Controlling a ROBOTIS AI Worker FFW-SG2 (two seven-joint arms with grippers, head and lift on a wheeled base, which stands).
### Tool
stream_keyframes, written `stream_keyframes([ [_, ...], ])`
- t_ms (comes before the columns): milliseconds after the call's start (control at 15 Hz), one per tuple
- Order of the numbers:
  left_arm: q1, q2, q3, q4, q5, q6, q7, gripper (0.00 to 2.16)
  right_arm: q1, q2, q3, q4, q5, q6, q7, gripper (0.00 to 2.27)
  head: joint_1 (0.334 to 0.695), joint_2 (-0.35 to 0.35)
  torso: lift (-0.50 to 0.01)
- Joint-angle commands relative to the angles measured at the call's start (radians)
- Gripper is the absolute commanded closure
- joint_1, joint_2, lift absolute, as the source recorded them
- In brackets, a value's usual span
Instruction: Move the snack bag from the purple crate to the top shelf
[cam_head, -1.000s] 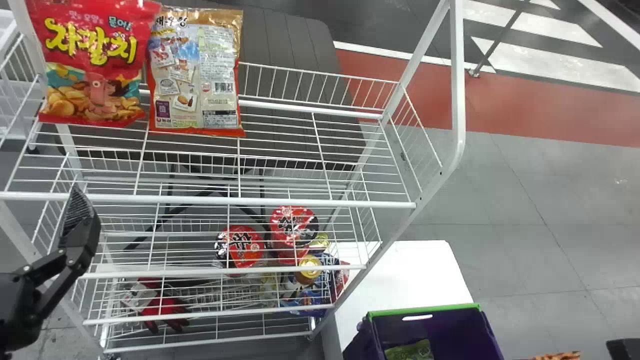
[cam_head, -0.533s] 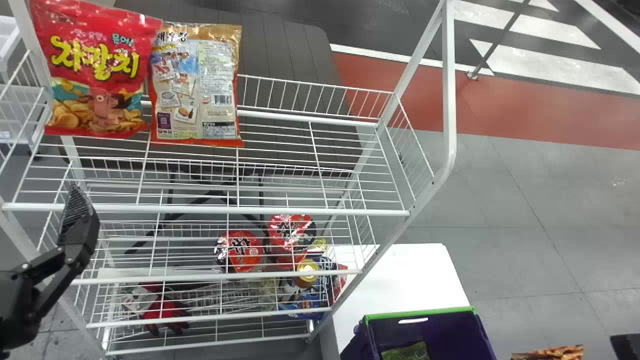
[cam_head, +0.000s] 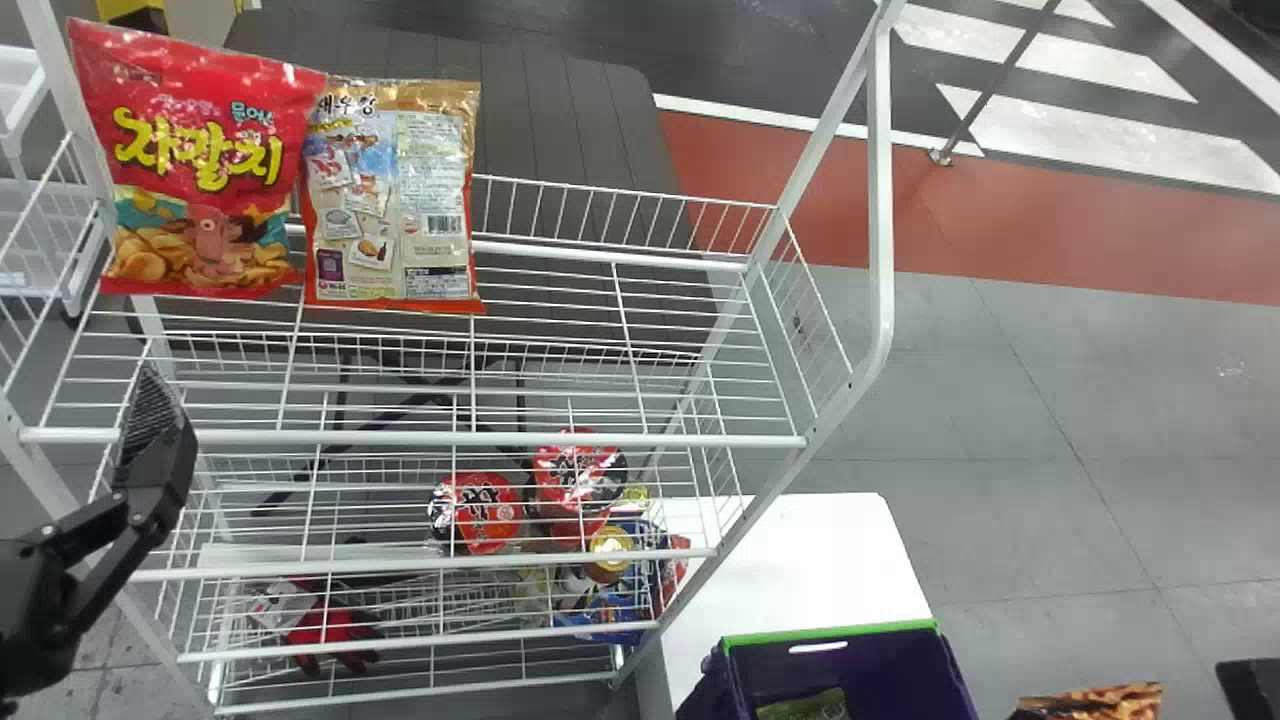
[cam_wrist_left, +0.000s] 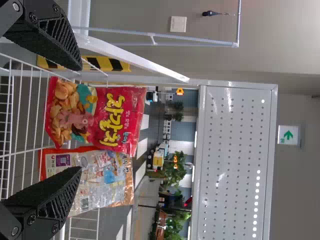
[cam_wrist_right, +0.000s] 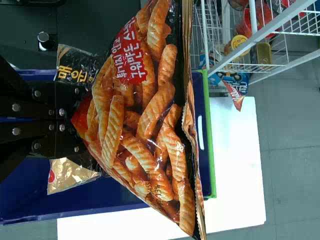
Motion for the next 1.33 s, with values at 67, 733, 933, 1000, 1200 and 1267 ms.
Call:
stream_keyframes([
  [67,0.0,-0.001,0.0,0.001,0.0,0.0,0.0,0.11,0.0,0.0,-0.003,-0.002,0.0,0.0,0.007,1.61,0.695,-0.35,0.01],
  [733,0.0,-0.001,-0.003,0.002,-0.008,0.021,0.0,0.11,-0.008,0.068,-0.087,-0.325,-0.081,0.126,0.113,1.61,0.695,-0.35,0.0],
  [933,0.0,-0.001,-0.005,0.004,-0.009,0.021,-0.004,0.11,-0.061,0.095,-0.09,-0.492,-0.127,0.316,0.113,1.61,0.695,-0.35,0.0],
  [1000,-0.003,-0.001,-0.006,0.007,-0.009,0.024,-0.007,0.11,-0.086,0.105,-0.079,-0.564,-0.129,0.396,0.113,1.61,0.695,-0.35,0.0],
  [1200,-0.003,-0.001,-0.011,0.007,-0.014,0.024,-0.006,0.11,-0.149,0.106,-0.027,-0.749,-0.189,0.663,0.113,1.61,0.695,-0.35,0.0],
  [1267,-0.003,-0.001,-0.011,0.005,-0.014,0.028,-0.006,0.11,-0.17,0.106,0.005,-0.796,-0.186,0.674,0.113,1.61,0.695,-0.35,0.0],
])
